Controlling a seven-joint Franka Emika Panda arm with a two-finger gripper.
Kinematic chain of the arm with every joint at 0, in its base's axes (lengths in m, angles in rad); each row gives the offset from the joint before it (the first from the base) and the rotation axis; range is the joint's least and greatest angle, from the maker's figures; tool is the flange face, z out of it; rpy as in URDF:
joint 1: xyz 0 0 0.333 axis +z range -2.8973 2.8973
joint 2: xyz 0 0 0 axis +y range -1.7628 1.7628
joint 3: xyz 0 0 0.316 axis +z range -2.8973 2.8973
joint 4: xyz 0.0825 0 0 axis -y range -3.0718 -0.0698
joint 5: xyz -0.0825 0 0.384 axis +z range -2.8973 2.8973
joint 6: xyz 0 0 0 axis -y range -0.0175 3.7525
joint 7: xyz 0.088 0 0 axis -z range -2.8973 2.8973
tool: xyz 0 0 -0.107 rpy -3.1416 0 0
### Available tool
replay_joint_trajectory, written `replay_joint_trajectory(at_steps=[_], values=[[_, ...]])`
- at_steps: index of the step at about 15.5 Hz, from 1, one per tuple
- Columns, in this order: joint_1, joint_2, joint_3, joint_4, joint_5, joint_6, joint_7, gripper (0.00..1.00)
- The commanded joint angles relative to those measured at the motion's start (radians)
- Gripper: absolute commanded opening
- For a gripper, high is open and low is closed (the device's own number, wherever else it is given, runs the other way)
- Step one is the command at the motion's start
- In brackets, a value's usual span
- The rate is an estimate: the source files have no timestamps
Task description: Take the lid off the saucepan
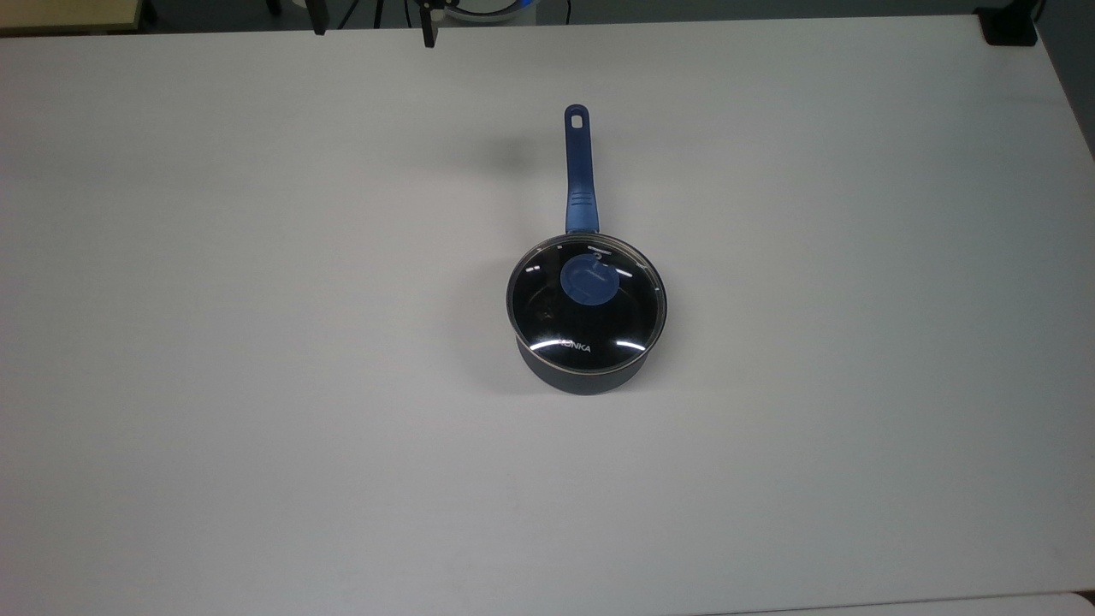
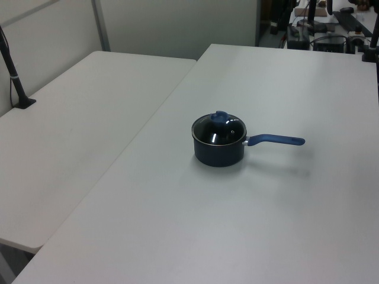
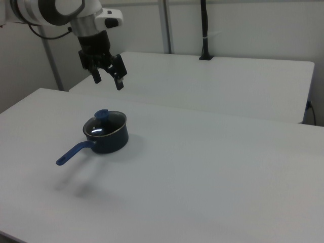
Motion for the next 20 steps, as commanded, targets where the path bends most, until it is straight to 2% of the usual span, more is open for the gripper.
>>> replay_joint_trajectory(at_steps=[1, 20], values=[[0.0, -0.035, 0.004, -0.038, 0.016, -0.007, -0.012, 1.0], [0.0, -0.012, -0.003, -0.021, 0.016, -0.019, -0.014, 1.0]])
